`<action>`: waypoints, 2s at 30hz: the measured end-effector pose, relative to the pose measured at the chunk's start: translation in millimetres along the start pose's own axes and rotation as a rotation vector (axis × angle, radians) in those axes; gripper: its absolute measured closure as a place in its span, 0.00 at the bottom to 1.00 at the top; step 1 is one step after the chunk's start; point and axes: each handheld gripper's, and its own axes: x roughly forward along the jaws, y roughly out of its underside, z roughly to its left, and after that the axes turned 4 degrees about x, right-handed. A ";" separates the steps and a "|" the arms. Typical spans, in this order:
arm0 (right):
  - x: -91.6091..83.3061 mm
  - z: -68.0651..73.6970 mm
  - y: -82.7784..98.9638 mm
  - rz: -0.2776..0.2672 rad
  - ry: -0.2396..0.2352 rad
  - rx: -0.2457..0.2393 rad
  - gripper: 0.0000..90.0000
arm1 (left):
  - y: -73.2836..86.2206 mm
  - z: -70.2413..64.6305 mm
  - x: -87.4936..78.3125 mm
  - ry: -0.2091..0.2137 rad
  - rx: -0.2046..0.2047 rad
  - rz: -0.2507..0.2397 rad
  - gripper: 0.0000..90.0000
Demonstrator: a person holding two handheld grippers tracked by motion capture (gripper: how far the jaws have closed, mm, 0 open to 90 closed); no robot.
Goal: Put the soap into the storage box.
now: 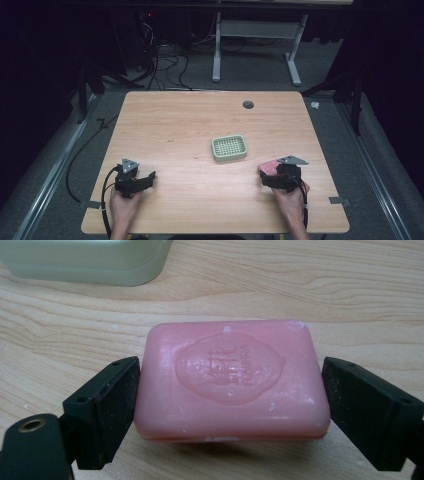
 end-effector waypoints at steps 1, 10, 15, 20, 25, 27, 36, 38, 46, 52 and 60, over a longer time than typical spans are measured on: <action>0.0 0.0 0.0 0.000 0.000 0.000 0.13 | 0.0 0.0 0.0 0.000 0.000 0.000 0.29; 7.8 1.9 0.1 0.048 0.018 -0.014 0.14 | 0.0 0.0 0.0 0.000 -0.001 0.000 0.29; 8.1 3.3 -0.1 0.050 0.029 -0.022 0.15 | 0.0 0.1 0.0 0.000 -0.001 0.000 0.29; 7.6 5.1 -2.2 0.072 0.040 -0.018 0.15 | 0.0 0.0 0.0 0.000 0.000 0.000 0.29; 7.3 5.4 -2.6 0.074 0.041 -0.020 0.15 | 0.0 0.0 0.0 0.000 0.000 0.000 0.29; 6.9 5.2 -2.5 0.072 0.035 -0.015 0.15 | 0.0 0.0 0.0 0.000 0.000 0.000 0.29; 1.6 3.7 -5.2 0.049 0.016 -0.001 0.15 | -0.1 -0.4 0.1 -0.002 0.003 0.003 0.29; 0.3 4.4 -6.4 0.047 0.015 0.001 0.15 | -0.1 -0.4 0.1 -0.002 0.003 0.002 0.29; -5.3 9.6 -14.5 0.027 -0.009 -0.005 0.15 | -0.2 -0.6 0.1 -0.004 0.004 0.003 0.29; -11.0 15.0 -23.9 0.008 -0.032 -0.010 0.15 | -0.1 -0.6 0.3 -0.005 0.004 0.001 0.29; -14.1 25.3 -39.8 -0.009 -0.068 -0.020 0.15 | -0.2 -0.4 0.1 -0.002 0.004 0.003 0.29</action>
